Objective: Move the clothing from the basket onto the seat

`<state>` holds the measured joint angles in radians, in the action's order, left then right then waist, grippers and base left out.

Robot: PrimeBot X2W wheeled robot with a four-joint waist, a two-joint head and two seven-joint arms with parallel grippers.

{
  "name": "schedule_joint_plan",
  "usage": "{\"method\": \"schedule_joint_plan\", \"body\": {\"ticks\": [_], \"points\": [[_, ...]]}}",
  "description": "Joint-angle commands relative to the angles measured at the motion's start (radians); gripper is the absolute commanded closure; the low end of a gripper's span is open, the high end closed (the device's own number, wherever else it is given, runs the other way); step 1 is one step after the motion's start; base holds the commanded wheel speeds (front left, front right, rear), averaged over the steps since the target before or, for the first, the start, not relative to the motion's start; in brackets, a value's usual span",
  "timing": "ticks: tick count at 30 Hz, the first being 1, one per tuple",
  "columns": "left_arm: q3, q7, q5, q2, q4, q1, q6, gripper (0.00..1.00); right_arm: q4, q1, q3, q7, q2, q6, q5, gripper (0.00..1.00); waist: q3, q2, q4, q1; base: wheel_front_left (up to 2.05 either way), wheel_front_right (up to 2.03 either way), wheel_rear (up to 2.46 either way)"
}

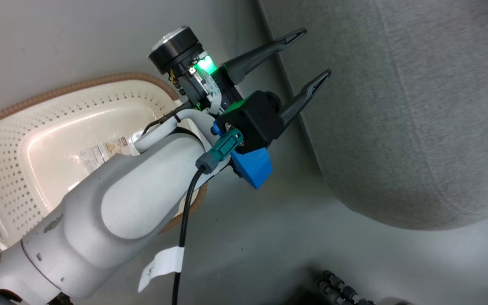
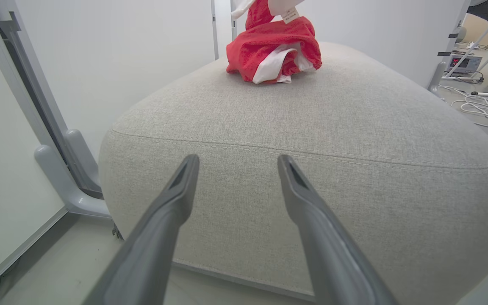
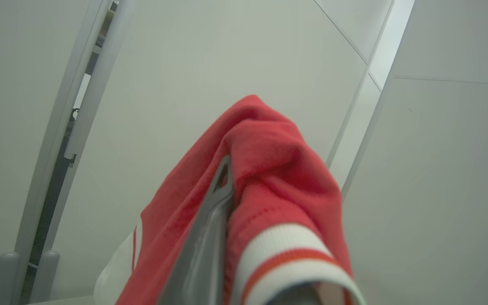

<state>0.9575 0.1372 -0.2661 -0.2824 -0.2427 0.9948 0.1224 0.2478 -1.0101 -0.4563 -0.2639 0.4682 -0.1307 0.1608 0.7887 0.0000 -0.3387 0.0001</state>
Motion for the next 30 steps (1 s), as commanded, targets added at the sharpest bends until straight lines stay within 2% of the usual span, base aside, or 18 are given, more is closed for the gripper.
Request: {"method": "schedule_joint_plan", "body": {"ticks": [1,8,19,20,21,24,30], "points": [[0.000,-0.003,0.005,-0.005,0.011,0.021,-0.007,0.00,0.023,-0.014,-0.006,-0.001,0.006,0.000,-0.006,1.00,0.053,0.0000,0.019,-0.0001,0.00,0.00,0.00],[-0.004,-0.001,0.013,-0.015,0.042,0.045,-0.016,0.00,0.177,0.031,-0.032,-0.001,-0.025,0.000,-0.041,1.00,0.106,0.0000,0.048,-0.0001,0.00,0.00,0.00],[-0.009,0.008,0.004,-0.032,0.046,0.050,-0.031,0.00,0.245,0.078,-0.060,-0.001,-0.103,0.000,-0.074,1.00,0.120,0.0000,0.066,-0.0001,0.00,0.00,0.00],[-0.009,0.009,0.003,-0.033,0.044,0.048,-0.032,0.00,0.245,0.081,-0.069,-0.001,-0.108,0.000,-0.074,0.73,0.116,0.0000,0.066,-0.0001,0.00,0.00,0.00],[-0.008,0.013,0.004,-0.032,0.042,0.044,-0.035,0.00,0.249,0.088,-0.075,-0.001,-0.113,0.000,-0.074,0.00,0.110,0.0000,0.067,-0.0001,0.00,0.00,0.00],[-0.007,0.029,-0.004,-0.021,0.032,0.031,-0.042,0.00,0.225,0.118,-0.090,-0.001,-0.126,0.000,-0.065,0.00,0.085,0.0000,0.069,-0.0001,0.00,0.00,0.00],[-0.011,0.070,-0.024,-0.006,-0.002,-0.002,-0.057,0.00,0.156,0.279,-0.104,-0.001,-0.171,0.000,-0.066,0.00,0.006,0.0000,0.066,-0.0001,0.00,0.00,0.00]]}}
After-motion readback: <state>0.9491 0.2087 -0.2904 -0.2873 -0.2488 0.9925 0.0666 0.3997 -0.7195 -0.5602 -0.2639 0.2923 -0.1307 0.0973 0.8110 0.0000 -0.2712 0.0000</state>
